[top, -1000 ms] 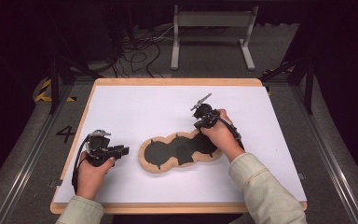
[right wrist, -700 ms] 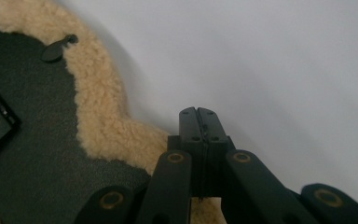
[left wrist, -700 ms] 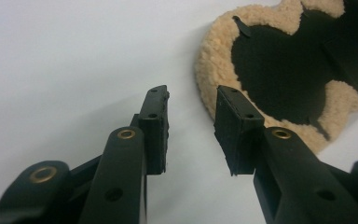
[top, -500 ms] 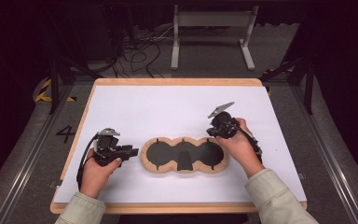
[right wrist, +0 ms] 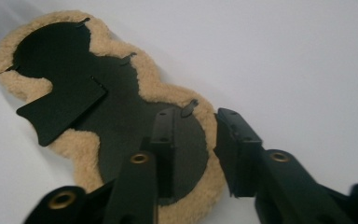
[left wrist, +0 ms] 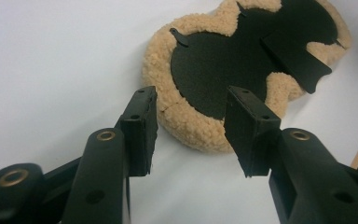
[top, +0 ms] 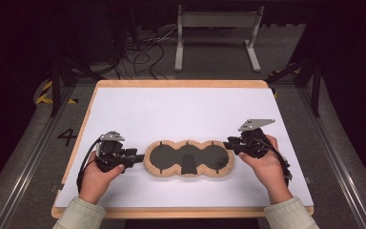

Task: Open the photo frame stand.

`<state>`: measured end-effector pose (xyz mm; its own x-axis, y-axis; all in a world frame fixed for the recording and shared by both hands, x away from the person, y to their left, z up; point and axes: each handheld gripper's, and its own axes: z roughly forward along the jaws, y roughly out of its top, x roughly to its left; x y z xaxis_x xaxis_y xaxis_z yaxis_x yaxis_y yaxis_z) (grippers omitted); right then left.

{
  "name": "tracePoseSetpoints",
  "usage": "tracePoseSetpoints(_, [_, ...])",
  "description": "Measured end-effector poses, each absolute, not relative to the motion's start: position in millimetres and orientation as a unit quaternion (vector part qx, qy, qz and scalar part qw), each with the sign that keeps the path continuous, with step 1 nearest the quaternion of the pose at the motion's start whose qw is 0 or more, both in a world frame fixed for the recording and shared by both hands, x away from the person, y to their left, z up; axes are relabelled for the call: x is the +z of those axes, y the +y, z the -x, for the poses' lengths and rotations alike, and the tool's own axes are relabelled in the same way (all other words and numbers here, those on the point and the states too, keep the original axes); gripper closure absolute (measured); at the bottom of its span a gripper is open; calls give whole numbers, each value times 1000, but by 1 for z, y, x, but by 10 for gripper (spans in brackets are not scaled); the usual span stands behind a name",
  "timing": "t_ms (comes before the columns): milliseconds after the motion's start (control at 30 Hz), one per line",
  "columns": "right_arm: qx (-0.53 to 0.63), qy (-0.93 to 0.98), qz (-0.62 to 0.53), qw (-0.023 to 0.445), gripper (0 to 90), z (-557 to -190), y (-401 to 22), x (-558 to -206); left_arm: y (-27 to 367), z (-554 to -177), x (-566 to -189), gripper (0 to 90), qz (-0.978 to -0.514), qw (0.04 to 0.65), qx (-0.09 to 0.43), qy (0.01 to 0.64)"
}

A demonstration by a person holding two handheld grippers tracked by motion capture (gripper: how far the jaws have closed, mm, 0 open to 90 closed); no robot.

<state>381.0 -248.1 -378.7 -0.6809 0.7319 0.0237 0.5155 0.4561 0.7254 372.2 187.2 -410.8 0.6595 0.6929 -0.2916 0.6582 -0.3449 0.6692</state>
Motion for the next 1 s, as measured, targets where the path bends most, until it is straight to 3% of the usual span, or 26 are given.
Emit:
tracePoseSetpoints(133, [367, 839, -380, 134, 572, -372, -254, -387, 187, -371, -409, 544, -829, 393, 18, 397])
tracePoseSetpoints(433, [361, 832, -416, 70, 362, -361, -265, -399, 184, -373, -415, 413, -827, 388, -33, 405])
tracePoseSetpoints(800, [338, 830, -443, 4, 251, -369, -266, -423, 181, -382, -435, 311, -815, 377, -64, 436])
tracePoseSetpoints(1000, [337, 826, -451, -3, 213, -373, -265, -429, 177, -386, -443, 280, -811, 373, -77, 443])
